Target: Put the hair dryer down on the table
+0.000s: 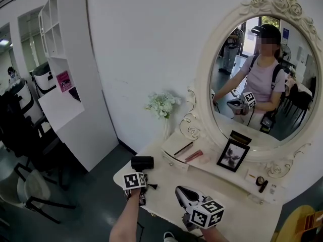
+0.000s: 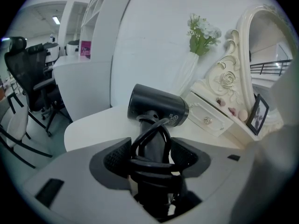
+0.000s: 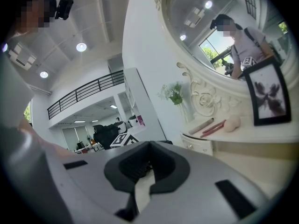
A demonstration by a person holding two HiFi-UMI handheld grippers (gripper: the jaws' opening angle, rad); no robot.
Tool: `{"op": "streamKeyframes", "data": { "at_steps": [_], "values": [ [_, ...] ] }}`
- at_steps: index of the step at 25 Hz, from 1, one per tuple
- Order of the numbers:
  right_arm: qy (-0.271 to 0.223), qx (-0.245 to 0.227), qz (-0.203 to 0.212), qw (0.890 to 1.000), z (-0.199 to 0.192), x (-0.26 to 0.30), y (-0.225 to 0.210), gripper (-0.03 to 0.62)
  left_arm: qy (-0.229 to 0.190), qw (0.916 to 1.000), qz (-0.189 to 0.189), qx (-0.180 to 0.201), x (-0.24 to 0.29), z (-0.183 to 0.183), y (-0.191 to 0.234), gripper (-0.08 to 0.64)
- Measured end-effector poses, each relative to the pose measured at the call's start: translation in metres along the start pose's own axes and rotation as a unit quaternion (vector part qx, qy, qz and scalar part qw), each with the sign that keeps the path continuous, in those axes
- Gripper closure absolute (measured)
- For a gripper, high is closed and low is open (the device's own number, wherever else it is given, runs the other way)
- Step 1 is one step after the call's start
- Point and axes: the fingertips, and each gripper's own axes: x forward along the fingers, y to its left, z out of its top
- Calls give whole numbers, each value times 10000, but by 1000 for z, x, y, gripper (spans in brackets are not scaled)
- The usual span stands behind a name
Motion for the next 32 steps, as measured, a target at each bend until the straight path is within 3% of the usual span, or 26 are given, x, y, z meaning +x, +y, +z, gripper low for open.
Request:
{"op": "streamKeyframes", "data": {
  "at_steps": [6,11,15,18,25,32],
  "values": [
    [13,-11,15,10000,0,-1,2,591,-206,9997,107,-91,-8,4,7,231],
    [35,-43,109,9999,-1,1,10,589,-649,9978,92,-109,-30,17,10,230],
    [56,-38,200,9998,-3,4,17,591,-1079,9937,-175,-259,-59,36,7,230],
    [72,-30,284,9996,-5,6,23,591,-1335,9901,-390,-172,-82,49,0,232],
    [50,-71,381,9992,-3,7,33,591,-2067,9777,-380,-10,-143,61,0,355],
    [8,-119,506,9986,0,9,43,591,-2459,9684,-362,194,-181,56,-6,425]
  ]
}}
